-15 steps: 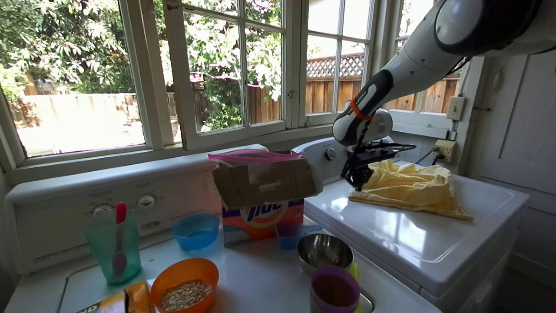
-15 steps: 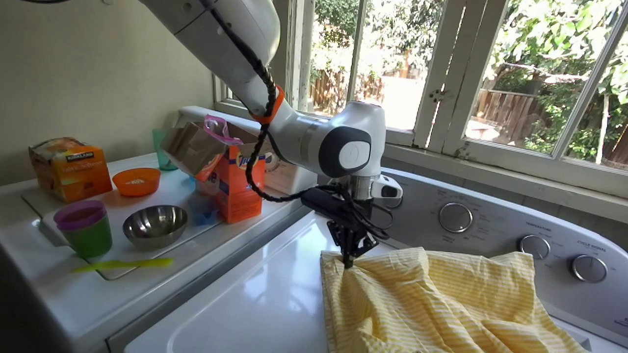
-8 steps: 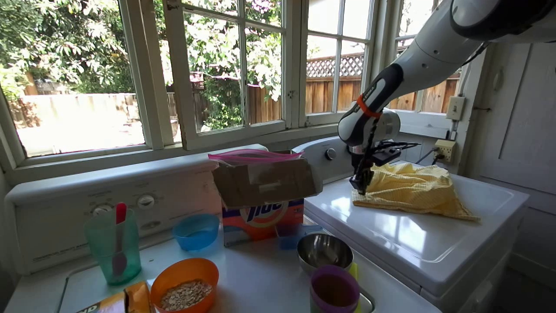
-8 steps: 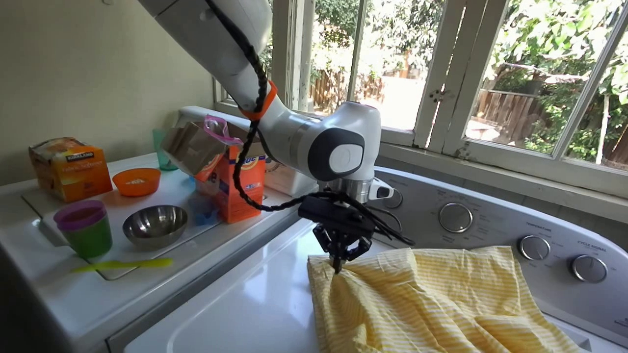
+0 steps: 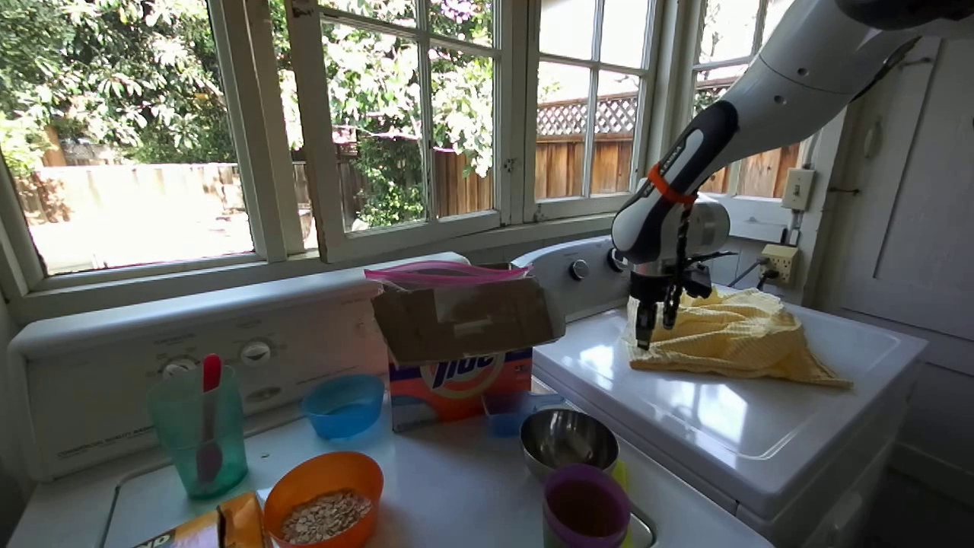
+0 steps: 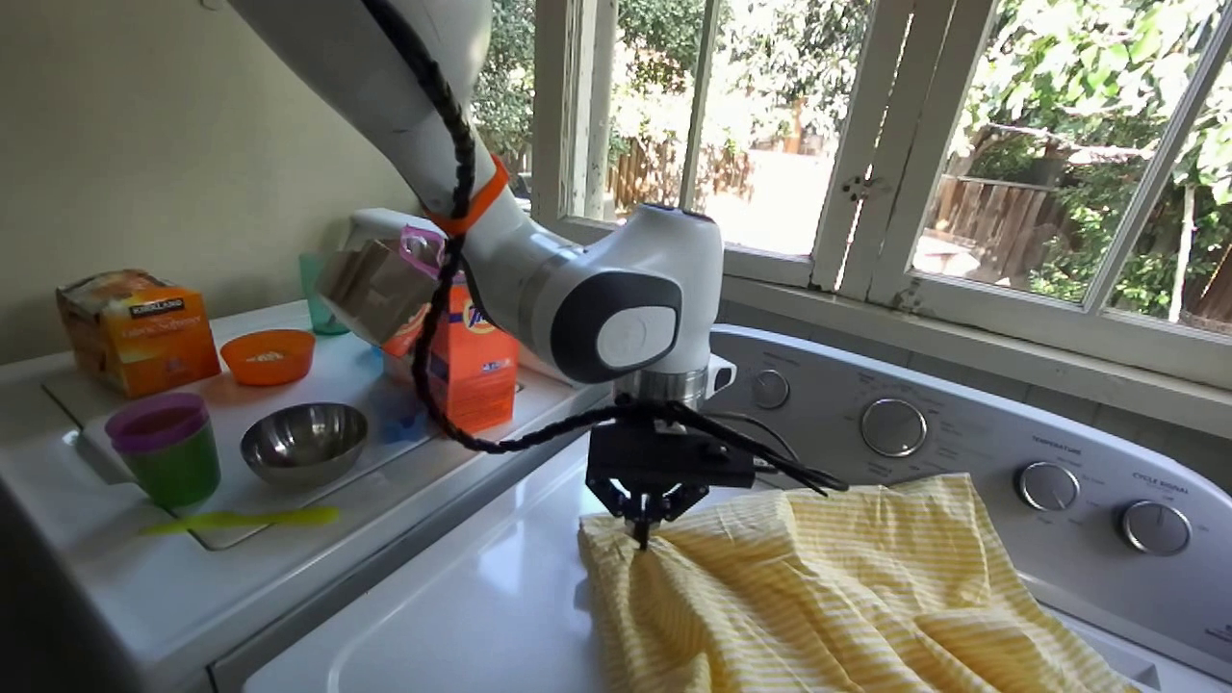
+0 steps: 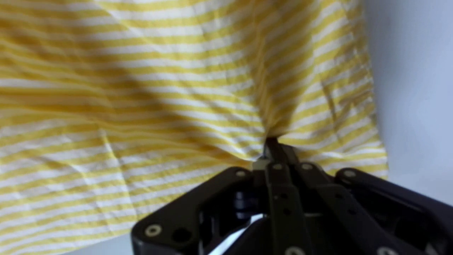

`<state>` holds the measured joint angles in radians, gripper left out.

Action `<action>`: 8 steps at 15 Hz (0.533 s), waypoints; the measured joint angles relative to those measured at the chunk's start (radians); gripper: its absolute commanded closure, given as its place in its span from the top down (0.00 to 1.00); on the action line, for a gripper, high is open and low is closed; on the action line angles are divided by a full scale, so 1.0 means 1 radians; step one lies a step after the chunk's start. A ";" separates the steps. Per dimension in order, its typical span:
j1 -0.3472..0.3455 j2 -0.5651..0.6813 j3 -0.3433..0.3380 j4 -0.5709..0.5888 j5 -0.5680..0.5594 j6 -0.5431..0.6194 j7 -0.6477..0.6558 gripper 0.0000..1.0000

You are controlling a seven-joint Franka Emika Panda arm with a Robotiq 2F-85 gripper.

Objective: Turn the towel to the right

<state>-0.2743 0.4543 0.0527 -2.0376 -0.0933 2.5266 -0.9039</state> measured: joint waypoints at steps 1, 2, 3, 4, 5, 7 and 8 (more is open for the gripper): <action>-0.013 -0.013 0.013 -0.025 0.013 0.017 -0.060 0.00; -0.026 -0.025 0.024 -0.048 0.031 0.030 -0.115 0.00; -0.034 -0.037 0.031 -0.067 0.051 0.036 -0.153 0.00; -0.035 -0.047 0.033 -0.082 0.069 0.036 -0.168 0.00; -0.034 -0.054 0.036 -0.091 0.096 0.036 -0.169 0.00; -0.033 -0.059 0.053 -0.090 0.191 0.036 -0.160 0.00; -0.029 -0.060 0.058 -0.083 0.228 0.036 -0.145 0.00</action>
<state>-0.3037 0.3948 0.1107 -2.1209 0.1350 2.5630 -1.0493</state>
